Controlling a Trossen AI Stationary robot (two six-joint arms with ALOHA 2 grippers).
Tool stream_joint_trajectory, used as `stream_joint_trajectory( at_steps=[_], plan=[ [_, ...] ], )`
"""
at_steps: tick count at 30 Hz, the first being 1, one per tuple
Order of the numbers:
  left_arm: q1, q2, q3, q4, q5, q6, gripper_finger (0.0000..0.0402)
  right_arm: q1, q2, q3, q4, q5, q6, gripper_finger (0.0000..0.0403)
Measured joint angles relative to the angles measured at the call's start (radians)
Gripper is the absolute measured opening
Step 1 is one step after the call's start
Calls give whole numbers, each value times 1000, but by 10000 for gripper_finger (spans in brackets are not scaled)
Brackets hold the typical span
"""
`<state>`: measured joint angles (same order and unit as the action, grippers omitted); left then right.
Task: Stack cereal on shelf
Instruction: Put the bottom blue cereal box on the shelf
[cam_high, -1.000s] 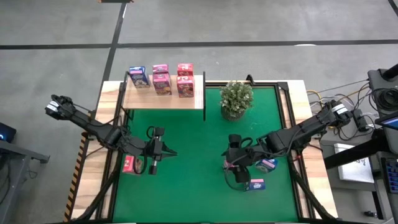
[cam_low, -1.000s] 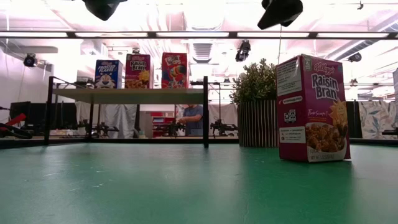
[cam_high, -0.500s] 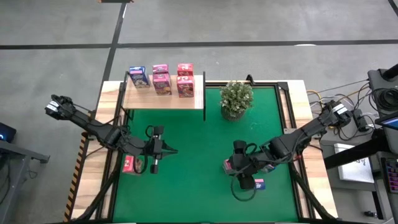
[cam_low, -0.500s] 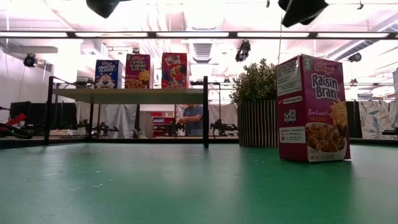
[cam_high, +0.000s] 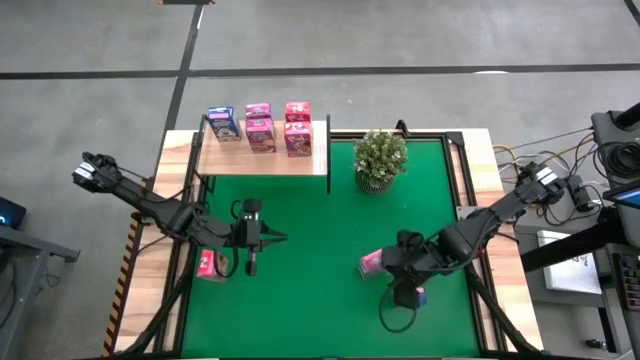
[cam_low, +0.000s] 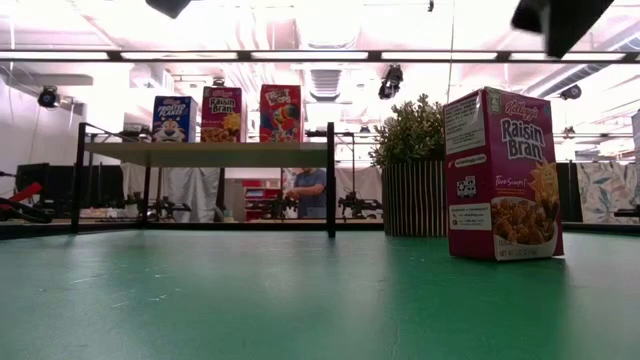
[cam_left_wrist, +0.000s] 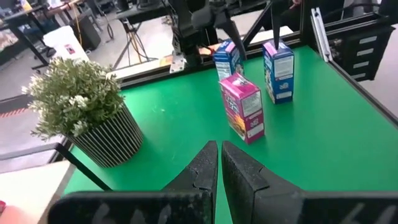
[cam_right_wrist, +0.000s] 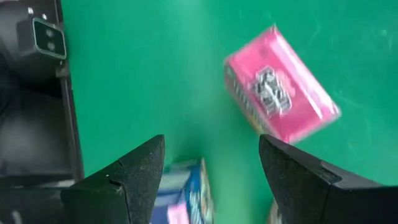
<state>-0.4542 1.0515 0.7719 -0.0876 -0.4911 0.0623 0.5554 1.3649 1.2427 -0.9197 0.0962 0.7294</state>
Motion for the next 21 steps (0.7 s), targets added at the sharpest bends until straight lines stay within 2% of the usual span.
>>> stream_joint_trajectory(
  at_steps=[6,15,21],
  plan=[
    [1,0,0,9,0,15,5,77,44,147,-166,61,106,249],
    [1,0,0,53,-2,66,5,208,207,209,-242,35,264,249],
    [1,-2,0,53,-78,74,5,268,252,243,-329,27,348,249]
  ],
)
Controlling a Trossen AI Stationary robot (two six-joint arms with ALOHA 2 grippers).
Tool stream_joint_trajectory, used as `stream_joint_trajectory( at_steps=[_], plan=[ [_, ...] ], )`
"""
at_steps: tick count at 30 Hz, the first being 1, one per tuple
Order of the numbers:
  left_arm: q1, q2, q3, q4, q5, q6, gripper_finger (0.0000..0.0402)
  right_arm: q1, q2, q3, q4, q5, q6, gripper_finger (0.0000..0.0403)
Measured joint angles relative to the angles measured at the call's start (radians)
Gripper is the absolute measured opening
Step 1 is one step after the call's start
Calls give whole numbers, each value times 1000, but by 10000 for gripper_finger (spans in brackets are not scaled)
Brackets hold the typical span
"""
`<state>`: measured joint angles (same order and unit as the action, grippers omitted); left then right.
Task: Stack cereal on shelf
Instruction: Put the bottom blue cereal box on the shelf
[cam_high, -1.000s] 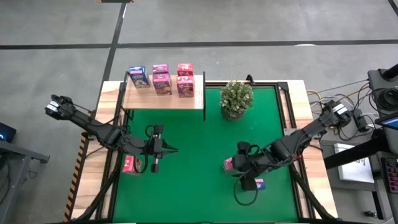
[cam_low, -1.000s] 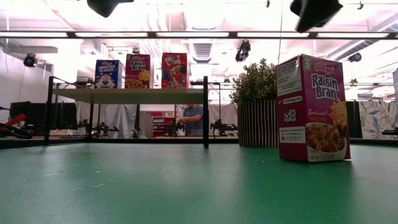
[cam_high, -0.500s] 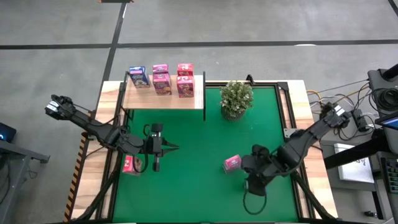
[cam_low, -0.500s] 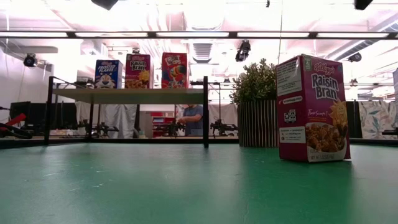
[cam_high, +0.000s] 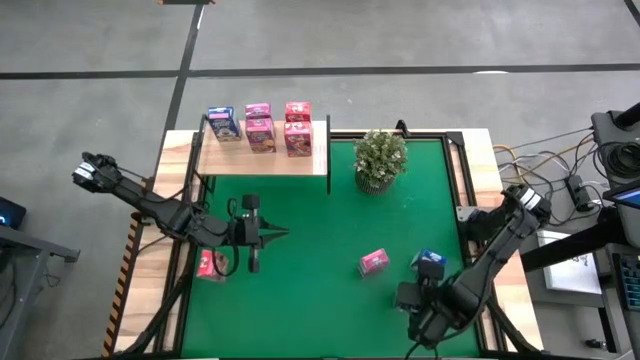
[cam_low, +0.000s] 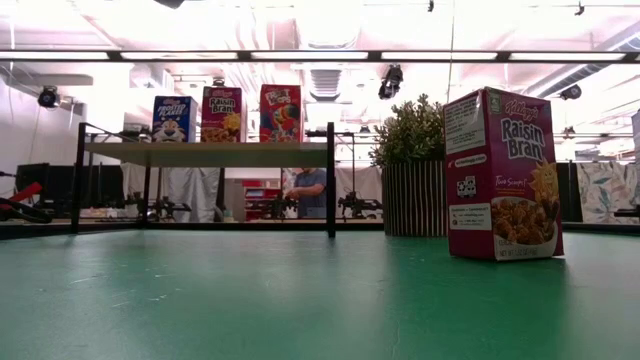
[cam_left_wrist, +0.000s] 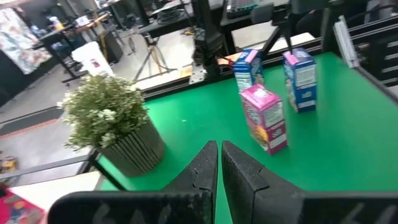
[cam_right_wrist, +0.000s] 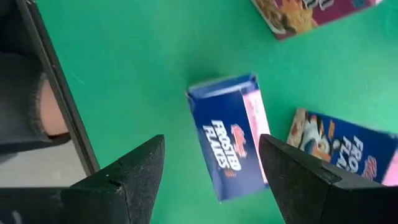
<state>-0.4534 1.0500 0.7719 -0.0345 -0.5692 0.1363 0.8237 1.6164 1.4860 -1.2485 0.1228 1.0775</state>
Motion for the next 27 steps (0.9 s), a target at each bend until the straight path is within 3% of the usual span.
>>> stream_joint_trajectory(
  at_steps=[20,27],
  plan=[
    [2,-10,0,12,-9,13,5,1,63,-32,9,62,-163,248],
    [2,-13,0,24,-9,10,5,1,69,-32,30,61,-171,217]
  ],
)
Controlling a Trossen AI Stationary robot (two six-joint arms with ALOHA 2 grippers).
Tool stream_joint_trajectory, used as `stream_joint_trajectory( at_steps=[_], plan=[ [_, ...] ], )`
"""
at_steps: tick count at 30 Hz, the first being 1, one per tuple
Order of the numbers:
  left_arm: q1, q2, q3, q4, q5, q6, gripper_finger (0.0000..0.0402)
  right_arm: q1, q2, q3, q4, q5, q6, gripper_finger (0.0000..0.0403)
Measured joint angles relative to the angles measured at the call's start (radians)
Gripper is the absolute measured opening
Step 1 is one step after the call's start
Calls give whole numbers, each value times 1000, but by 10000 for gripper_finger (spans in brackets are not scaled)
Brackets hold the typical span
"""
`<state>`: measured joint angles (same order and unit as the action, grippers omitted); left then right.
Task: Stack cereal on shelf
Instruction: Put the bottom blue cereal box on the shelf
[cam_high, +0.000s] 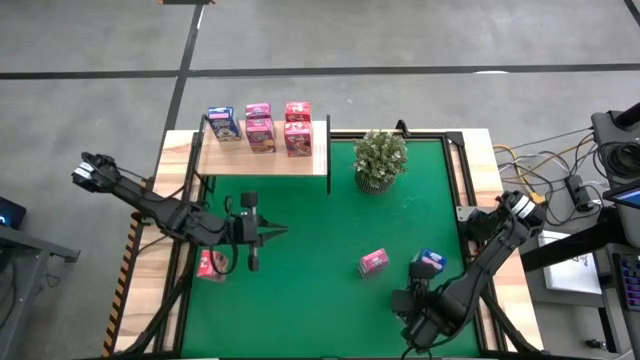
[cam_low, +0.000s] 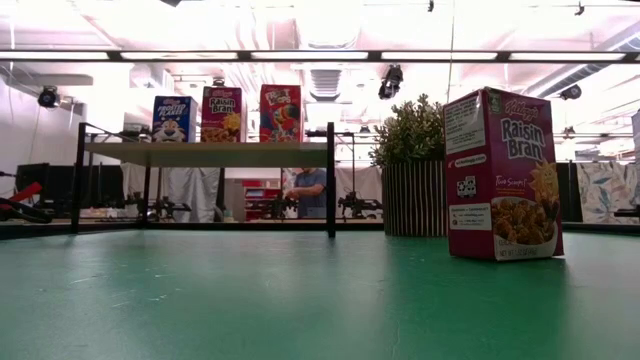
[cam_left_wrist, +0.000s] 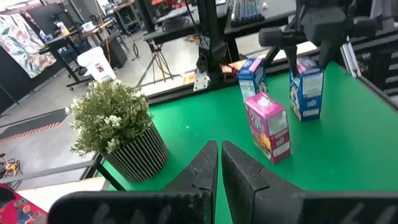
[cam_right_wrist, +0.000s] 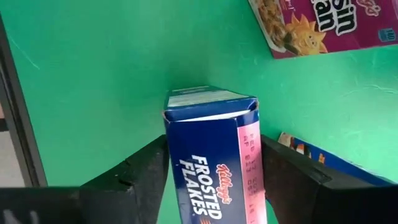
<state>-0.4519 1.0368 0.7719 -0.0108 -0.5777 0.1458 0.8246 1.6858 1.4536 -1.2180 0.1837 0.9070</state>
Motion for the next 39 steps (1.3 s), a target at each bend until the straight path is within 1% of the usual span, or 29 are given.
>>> stream_joint_trajectory(
  at_steps=[4,10,14,18,24,26,29,32,34,39],
  plan=[
    [0,-28,0,12,-8,25,5,0,-7,0,2,0,0,199],
    [-1,-132,0,11,-91,81,5,-2,-15,-1,3,-2,19,184],
    [0,-218,0,11,-94,122,5,-23,-49,-1,0,-57,68,183],
    [0,-290,1,-5,-94,122,5,-54,-105,-1,1,-109,127,182],
    [0,-339,1,-8,-94,116,5,-98,-231,2,51,-118,143,182],
    [0,-342,1,-9,-94,103,5,-116,-276,14,60,-103,140,182],
    [0,-333,1,-9,-94,83,5,-149,-340,20,112,-16,80,182],
    [0,-311,1,-6,-93,51,5,-206,-378,23,192,74,-34,182],
    [0,-293,1,1,-92,32,5,-256,-387,23,267,97,-141,181],
    [0,-243,1,23,-91,-5,16,-393,-365,23,443,93,-454,181]
  ],
)
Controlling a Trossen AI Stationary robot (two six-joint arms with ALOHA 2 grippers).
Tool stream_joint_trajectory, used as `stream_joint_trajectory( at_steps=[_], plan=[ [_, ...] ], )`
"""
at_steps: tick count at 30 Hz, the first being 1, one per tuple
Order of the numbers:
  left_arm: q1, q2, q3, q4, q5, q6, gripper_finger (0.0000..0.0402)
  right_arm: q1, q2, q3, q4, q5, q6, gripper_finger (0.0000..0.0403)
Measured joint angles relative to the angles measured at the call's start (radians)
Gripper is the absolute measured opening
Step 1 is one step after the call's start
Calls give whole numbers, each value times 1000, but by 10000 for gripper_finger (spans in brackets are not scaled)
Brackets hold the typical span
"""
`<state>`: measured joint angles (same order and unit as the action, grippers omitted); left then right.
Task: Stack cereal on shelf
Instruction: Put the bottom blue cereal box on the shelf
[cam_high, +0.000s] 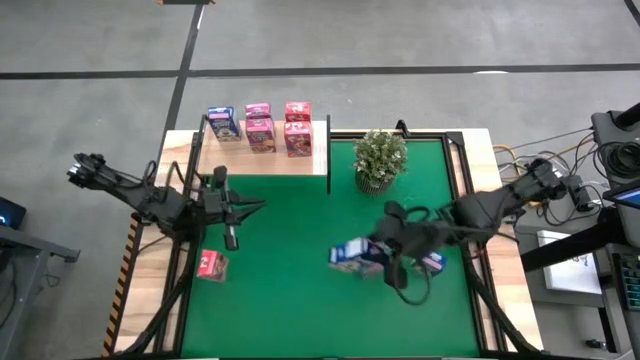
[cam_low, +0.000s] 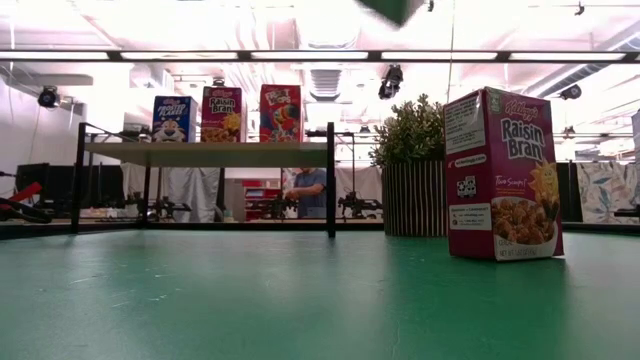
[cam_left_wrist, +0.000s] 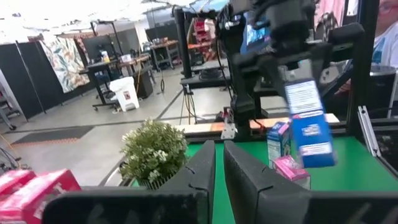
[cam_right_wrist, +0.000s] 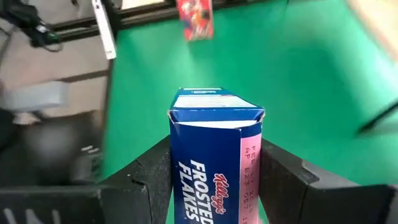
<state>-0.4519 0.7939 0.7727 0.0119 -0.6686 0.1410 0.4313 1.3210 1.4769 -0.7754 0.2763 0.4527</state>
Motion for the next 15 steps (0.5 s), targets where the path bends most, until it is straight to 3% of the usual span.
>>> stream_joint_trajectory(
  at_steps=[8,15],
  plan=[
    [-1,74,0,-2,49,-67,63,-214,134,0,132,-73,-447,181],
    [-1,159,0,-42,60,-164,153,-326,236,0,281,-208,-574,181]
  ],
)
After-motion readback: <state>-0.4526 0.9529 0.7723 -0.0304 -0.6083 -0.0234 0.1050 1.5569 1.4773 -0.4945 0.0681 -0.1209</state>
